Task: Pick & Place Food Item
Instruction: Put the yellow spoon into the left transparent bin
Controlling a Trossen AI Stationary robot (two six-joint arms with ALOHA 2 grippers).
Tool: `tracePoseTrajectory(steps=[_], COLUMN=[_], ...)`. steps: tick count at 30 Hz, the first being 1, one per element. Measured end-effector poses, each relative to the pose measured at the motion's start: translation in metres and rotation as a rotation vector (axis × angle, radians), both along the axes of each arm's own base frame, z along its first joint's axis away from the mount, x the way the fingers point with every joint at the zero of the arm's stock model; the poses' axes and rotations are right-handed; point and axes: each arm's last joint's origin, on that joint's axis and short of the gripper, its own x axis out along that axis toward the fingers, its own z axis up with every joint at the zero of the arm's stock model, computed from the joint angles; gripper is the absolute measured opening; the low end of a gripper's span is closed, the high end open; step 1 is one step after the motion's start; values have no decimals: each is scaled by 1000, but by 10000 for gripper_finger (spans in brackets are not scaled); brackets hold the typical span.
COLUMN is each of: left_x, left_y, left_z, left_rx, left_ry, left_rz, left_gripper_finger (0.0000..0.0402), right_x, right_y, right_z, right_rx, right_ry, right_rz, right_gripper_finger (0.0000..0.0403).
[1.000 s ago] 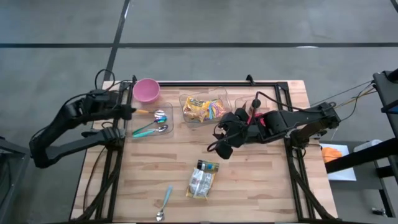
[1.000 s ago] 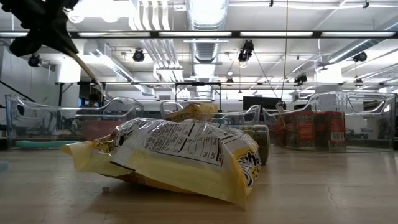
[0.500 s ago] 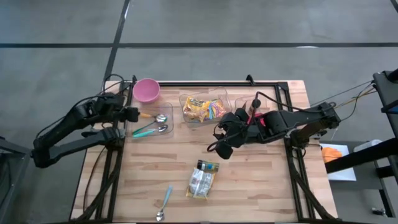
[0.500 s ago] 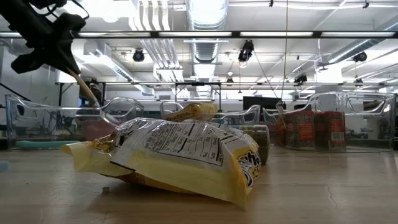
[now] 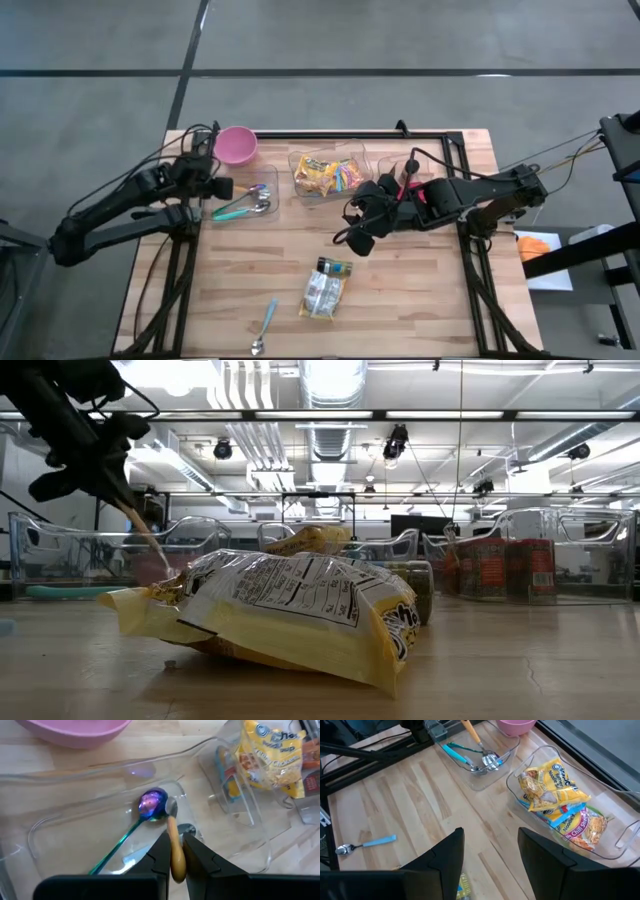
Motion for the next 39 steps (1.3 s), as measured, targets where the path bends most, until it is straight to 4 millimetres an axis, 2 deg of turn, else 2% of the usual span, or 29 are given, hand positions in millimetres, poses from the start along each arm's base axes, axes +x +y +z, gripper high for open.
tracePoseTrajectory(steps=[16, 27, 32, 39], left_x=[1, 0, -2, -2], left_y=[0, -1, -3, -3], left_z=[-26, -29, -31, -32], left_rx=[-42, -83, -111, -124], left_ry=[38, 39, 58, 62], left_rz=[-1, -10, 6, 4], left_gripper_finger=[30, 30, 51, 58], right_x=[0, 0, 0, 0], right_y=[0, 0, 0, 0], right_z=[0, 0, 0, 0], right_rx=[-12, -18, -18, -17], right_ry=[6, 8, 8, 8], right_rz=[13, 19, 19, 19], right_gripper_finger=[182, 182, 182, 182])
